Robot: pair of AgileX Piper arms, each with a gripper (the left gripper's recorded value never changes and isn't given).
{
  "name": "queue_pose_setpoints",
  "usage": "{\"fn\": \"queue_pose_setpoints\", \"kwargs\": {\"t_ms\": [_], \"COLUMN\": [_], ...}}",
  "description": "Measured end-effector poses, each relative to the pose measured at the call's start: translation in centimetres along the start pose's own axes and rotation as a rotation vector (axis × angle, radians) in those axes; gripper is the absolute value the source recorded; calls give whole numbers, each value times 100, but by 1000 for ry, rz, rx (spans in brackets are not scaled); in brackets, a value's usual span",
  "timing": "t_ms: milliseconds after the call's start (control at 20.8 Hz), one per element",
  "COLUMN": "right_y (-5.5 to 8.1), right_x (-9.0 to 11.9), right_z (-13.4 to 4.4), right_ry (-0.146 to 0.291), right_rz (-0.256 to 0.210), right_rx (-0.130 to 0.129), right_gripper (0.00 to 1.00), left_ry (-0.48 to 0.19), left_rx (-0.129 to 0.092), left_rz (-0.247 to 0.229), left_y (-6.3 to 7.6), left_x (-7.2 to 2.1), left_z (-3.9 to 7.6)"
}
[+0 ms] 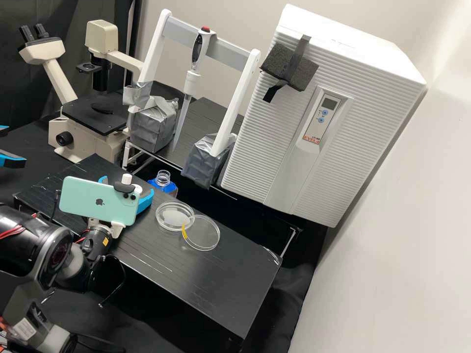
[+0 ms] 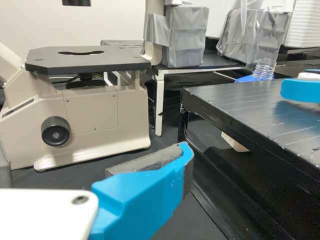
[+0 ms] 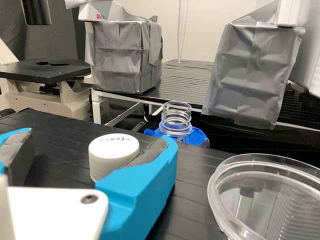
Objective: Close the bottle
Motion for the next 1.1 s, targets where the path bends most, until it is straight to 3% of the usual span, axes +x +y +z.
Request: {"fn": "queue_pose_setpoints", "kwargs": {"t_ms": [1104], "right_y": [30], "right_x": [-11], "right_z": [9], "right_ry": [-3], "right_rz": [10], "right_rx": [15], "right_gripper": [0], "left_ry": [-4], "left_rx": [1], "left_rz": [-1], "left_y": [-1], "left_x": [3], "left_z": [6]}}
